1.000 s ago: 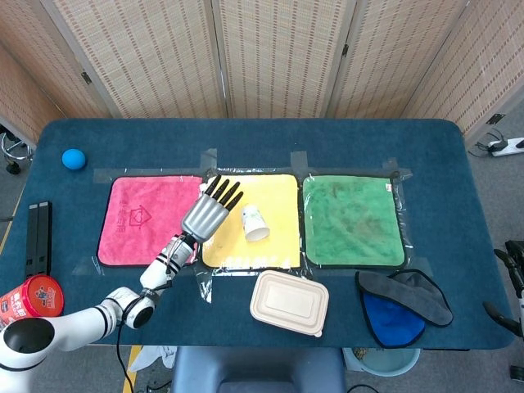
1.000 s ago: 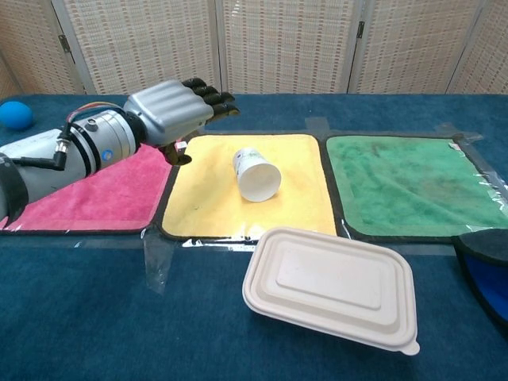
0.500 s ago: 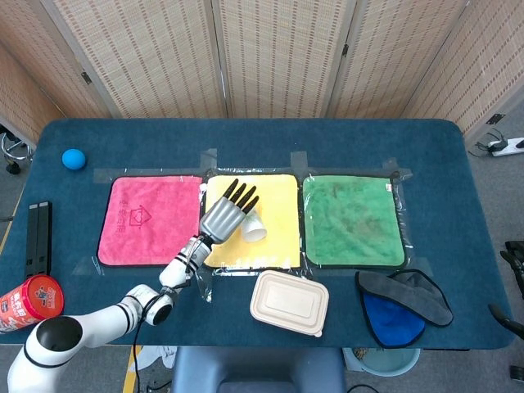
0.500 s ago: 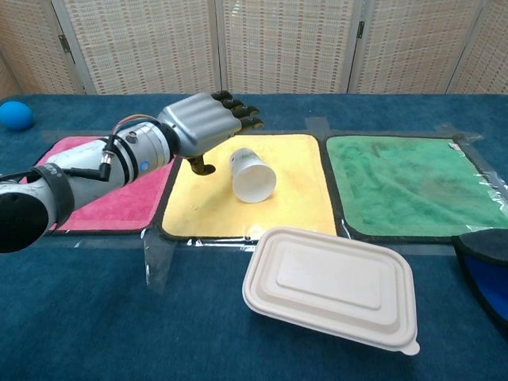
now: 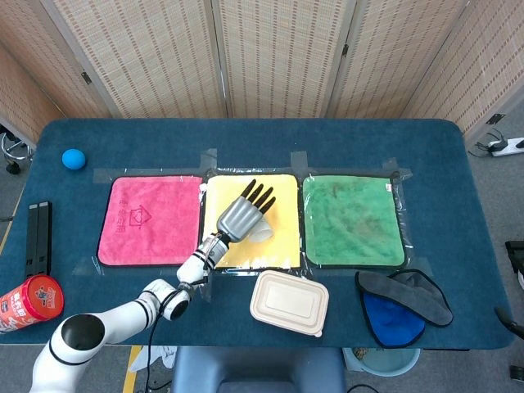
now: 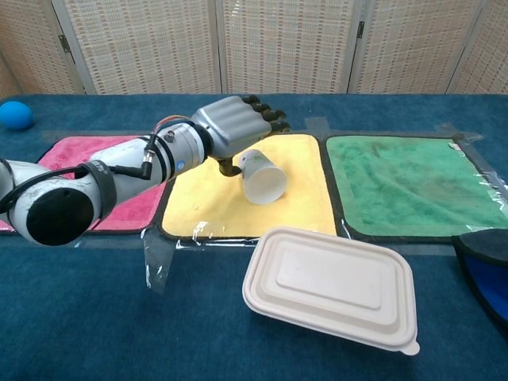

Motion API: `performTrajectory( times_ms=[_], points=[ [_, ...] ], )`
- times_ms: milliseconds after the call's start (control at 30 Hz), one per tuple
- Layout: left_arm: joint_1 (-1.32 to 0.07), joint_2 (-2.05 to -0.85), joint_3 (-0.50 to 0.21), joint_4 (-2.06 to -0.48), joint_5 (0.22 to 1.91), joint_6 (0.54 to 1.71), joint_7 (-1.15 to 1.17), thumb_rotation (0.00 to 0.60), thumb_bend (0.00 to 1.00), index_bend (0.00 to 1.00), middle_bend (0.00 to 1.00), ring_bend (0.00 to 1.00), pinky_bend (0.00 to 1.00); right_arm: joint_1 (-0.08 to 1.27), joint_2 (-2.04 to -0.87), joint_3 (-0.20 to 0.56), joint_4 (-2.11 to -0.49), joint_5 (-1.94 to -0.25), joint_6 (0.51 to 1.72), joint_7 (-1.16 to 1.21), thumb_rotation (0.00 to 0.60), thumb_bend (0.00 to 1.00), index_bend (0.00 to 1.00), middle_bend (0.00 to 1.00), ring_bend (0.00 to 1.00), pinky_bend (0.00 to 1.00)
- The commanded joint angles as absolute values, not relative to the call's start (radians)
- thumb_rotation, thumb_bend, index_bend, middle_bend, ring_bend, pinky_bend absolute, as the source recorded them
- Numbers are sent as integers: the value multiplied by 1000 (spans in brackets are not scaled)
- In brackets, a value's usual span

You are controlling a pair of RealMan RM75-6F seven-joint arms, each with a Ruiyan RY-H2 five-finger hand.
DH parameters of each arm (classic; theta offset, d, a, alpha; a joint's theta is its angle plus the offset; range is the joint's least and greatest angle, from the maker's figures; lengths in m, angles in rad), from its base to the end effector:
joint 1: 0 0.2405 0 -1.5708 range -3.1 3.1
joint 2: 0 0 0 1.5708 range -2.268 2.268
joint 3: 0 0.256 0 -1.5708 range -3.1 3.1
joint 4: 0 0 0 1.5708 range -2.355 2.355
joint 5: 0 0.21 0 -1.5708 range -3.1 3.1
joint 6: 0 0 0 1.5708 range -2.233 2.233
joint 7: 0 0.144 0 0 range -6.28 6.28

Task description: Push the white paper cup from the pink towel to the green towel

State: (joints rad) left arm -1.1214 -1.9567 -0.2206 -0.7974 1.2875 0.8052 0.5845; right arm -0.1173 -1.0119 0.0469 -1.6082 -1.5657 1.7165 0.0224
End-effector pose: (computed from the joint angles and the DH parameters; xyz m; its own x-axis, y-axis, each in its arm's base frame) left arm -0.0426 0.4137 -0.1070 0.8113 -0.1764 0.5574 0.3642 -0.5934 -0.7178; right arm -0.3238 -0.1141 0.2185 0.4890 0.1351 0.8618 -0.8720 0.1018 0.4788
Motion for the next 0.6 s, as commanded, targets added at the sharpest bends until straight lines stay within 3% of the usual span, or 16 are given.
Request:
performTrajectory(
  times_ms=[33, 367, 600],
  points=[
    [-1138, -1968, -226, -803, 1296, 809, 582, 600, 340, 0, 0, 0, 16, -119, -1011, 47, -1609, -1565, 1718, 23, 600, 206, 136, 86, 143, 108],
    [-1170, -1976, -270, -856, 1293, 854, 570, 600, 340, 0, 0, 0, 16, -123, -1007, 51, -1610, -1569, 1727, 24, 600, 206, 140, 86, 140, 108],
    [-1105, -1879, -284, -947, 1267, 913, 534, 600, 340, 0, 0, 0, 16, -86, -985, 51, -1626, -1618, 1694, -1, 600, 207, 140, 86, 141, 108]
  ],
)
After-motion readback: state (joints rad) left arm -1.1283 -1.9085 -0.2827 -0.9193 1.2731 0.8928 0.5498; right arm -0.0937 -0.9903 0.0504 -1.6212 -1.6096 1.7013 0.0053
